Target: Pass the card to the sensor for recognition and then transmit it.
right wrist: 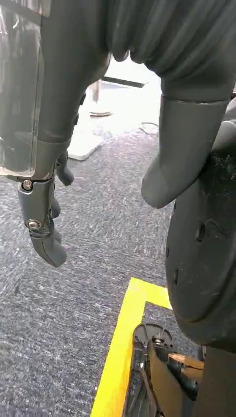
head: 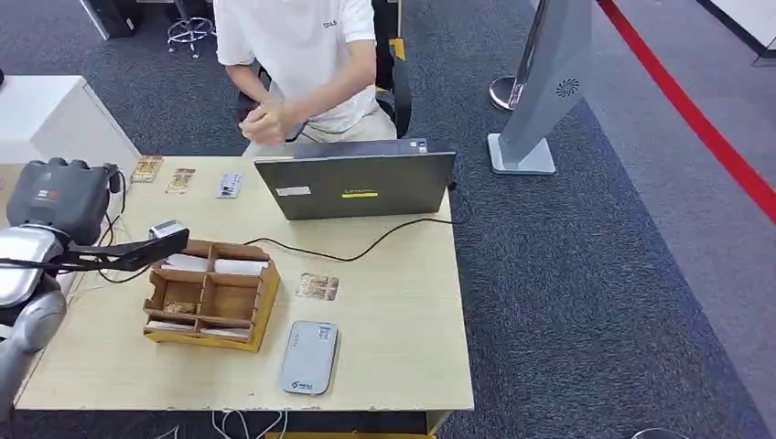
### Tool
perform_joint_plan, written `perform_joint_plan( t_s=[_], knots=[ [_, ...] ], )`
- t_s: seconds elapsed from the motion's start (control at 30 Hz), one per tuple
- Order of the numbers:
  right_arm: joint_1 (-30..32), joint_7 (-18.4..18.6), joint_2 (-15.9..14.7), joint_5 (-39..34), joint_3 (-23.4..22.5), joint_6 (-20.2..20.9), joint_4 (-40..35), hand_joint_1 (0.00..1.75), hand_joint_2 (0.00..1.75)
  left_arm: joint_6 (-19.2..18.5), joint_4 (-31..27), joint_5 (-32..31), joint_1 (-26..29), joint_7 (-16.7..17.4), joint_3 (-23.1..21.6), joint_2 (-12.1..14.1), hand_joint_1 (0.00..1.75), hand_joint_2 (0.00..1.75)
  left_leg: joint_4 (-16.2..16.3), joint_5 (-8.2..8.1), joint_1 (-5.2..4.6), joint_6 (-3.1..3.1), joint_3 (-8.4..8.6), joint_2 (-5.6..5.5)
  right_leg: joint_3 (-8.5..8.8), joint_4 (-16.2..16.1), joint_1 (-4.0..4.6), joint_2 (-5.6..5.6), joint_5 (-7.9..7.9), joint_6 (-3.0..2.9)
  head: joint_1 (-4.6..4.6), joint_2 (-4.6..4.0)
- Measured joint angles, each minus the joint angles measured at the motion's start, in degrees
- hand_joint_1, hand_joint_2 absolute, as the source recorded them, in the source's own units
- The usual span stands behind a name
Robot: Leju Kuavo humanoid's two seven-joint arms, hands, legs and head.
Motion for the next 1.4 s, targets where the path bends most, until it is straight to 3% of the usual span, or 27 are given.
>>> perform_joint_plan(
  t_s=[0.23, 0.43, 0.77, 1.4],
  knots=[
    [-0.6, 0.2, -0.2, 1.8, 3.0, 0.7, 0.0, 0.00, 1.75, 12.6, 4.8, -9.8, -1.7, 2.0, 1.3, -5.7, 1.75, 1.75, 0.0, 0.00, 0.00, 0.00, -0.01, 0.06, 0.01, 0.0, 0.00, 0.08, 0.03, -0.03, 0.00, 0.00],
    [-0.8, 0.7, -0.4, 2.5, 4.9, 1.5, 0.0, 0.00, 1.75, 18.8, 13.0, -11.1, -4.0, -0.9, 6.7, -7.1, 1.75, 1.75, 0.0, 0.04, 0.06, -0.07, 0.00, 0.11, -0.02, 0.0, 0.04, 0.09, 0.04, -0.05, -0.02, 0.00],
    [-0.9, 0.9, -0.8, 2.4, 6.3, 2.4, 0.0, 0.00, 1.75, 19.9, 24.9, -11.0, -4.9, -1.4, 12.3, -8.0, 1.75, 1.75, 0.0, 0.07, 0.08, -0.13, -0.02, 0.09, -0.03, 0.0, 0.06, 0.08, 0.04, -0.06, -0.02, 0.00],
    [-1.0, 0.7, -0.8, 2.7, 7.3, 2.7, 0.0, 0.00, 1.75, 18.7, 28.5, -12.0, -4.6, -1.5, 13.0, -10.2, 1.75, 1.75, 0.0, 0.08, 0.08, -0.13, -0.03, 0.09, -0.03, 0.0, 0.05, 0.07, 0.04, -0.06, 0.00, 0.00]
  ],
)
